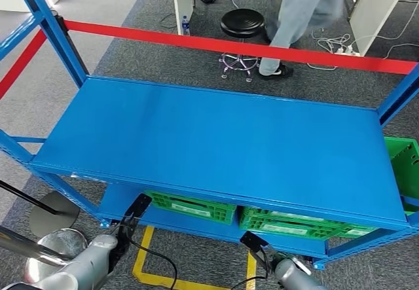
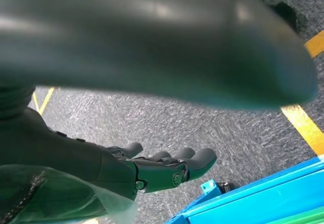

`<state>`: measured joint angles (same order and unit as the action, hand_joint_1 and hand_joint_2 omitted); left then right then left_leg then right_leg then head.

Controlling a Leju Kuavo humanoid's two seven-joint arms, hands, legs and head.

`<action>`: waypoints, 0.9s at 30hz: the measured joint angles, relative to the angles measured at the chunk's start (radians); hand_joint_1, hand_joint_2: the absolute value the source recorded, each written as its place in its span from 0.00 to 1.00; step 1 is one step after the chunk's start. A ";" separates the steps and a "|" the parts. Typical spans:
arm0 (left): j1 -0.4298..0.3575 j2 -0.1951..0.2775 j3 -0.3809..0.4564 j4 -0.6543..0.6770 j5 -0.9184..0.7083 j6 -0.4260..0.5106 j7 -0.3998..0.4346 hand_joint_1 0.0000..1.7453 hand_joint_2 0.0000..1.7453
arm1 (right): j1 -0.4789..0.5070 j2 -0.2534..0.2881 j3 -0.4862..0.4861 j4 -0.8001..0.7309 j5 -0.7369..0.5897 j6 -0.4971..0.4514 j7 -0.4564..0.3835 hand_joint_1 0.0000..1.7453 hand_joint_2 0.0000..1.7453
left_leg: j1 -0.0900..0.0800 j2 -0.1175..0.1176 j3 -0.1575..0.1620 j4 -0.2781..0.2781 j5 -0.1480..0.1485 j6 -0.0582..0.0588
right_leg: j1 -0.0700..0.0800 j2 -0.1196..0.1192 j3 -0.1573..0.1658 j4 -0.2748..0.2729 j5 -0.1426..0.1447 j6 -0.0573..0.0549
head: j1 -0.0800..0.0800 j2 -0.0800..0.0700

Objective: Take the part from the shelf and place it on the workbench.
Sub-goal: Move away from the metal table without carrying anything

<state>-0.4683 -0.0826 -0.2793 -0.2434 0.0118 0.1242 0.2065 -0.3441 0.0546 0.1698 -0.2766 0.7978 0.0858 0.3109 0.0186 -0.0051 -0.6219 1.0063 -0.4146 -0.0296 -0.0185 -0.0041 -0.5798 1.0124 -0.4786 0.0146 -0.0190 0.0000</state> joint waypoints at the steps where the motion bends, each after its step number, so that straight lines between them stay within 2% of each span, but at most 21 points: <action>1: 0.000 -0.001 0.001 0.000 0.000 0.000 0.000 0.00 0.00 | 0.000 0.000 -0.001 0.000 -0.002 0.000 0.000 0.00 0.00 | 0.000 0.000 0.000 0.000 0.000 0.001 | 0.000 0.000 0.000 0.000 0.000 0.001 | 0.000 0.000; 25: 0.001 -0.001 0.006 0.000 0.000 0.000 -0.003 0.00 0.00 | 0.000 0.000 -0.011 0.006 -0.016 0.006 0.001 0.00 0.00 | 0.000 0.000 0.000 0.000 0.001 0.002 | 0.000 0.000 0.000 0.000 0.000 0.002 | 0.000 0.000; 26: 0.001 -0.001 0.006 0.000 0.000 0.000 -0.003 0.00 0.25 | 0.000 0.000 -0.011 0.006 -0.017 0.006 0.003 0.00 0.00 | 0.000 0.000 0.000 0.000 0.001 0.002 | 0.000 0.000 0.000 0.000 0.000 0.002 | 0.000 0.000; 27: 0.001 -0.001 0.006 0.000 0.000 0.001 -0.004 0.00 0.50 | 0.000 0.000 -0.011 0.007 -0.017 0.005 0.005 0.00 0.25 | 0.000 0.000 0.000 0.000 0.001 0.002 | 0.000 0.000 0.000 0.000 0.000 0.002 | 0.000 0.000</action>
<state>-0.4671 -0.0835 -0.2731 -0.2434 0.0118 0.1250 0.2029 -0.3437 0.0547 0.1591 -0.2699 0.7804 0.0911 0.3160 0.0182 -0.0052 -0.6215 1.0065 -0.4140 -0.0278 -0.0189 -0.0042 -0.5796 1.0125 -0.4785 0.0164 -0.0192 0.0000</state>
